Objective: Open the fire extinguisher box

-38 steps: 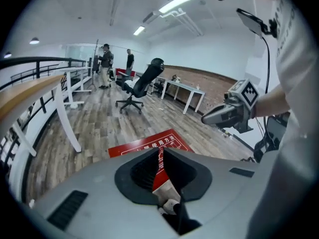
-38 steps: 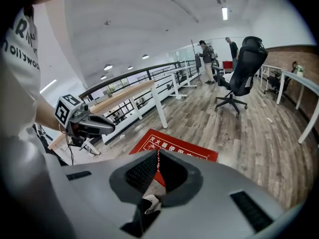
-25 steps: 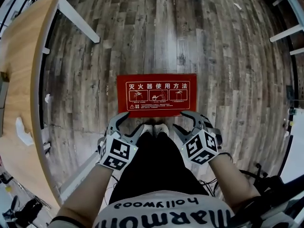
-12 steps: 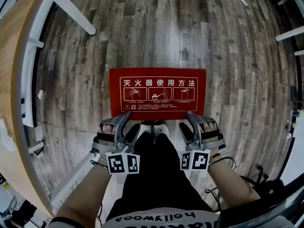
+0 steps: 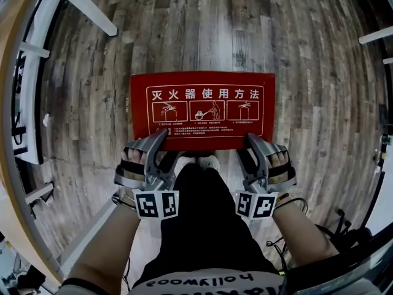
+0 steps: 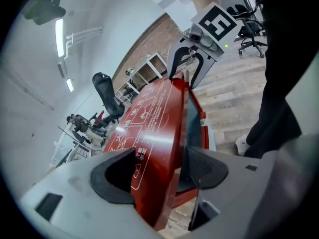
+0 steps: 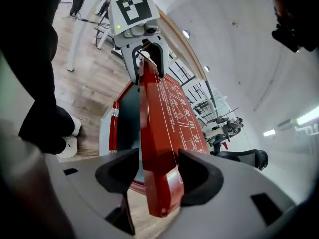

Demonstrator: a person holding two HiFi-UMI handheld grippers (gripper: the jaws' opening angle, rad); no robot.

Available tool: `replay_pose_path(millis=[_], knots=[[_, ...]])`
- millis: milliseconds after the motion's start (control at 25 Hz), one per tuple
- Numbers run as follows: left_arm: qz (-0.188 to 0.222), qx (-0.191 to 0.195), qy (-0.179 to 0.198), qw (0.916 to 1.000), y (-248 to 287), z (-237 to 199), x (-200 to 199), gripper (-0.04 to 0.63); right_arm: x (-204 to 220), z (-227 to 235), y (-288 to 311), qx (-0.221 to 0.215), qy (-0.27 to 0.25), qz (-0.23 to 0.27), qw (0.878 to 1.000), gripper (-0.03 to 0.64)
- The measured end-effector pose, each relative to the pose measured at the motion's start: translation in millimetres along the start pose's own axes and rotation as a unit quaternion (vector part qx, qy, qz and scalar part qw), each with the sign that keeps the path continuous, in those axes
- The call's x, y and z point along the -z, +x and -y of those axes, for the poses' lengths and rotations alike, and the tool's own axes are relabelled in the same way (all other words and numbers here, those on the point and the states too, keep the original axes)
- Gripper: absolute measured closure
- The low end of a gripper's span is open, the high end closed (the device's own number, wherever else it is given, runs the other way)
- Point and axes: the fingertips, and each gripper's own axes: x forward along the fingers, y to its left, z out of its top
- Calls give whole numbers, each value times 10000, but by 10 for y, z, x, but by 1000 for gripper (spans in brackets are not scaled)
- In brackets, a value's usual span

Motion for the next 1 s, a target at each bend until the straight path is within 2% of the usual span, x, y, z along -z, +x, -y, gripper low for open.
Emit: replay_pose_path(millis=[120,600,1000], knots=[[-45,-36,-30,10000,-12,-16,6,305,-10,29,-6,-66,83,-34,9999,380],[-144,109,-147,9997,-172,-149,-99,305,-85,179,-179,-387,52,-11,9992,380],[-68,123,-80,9999,-567,-554,-385,305,-294,660,-567,-458,-77,133,9988,380]])
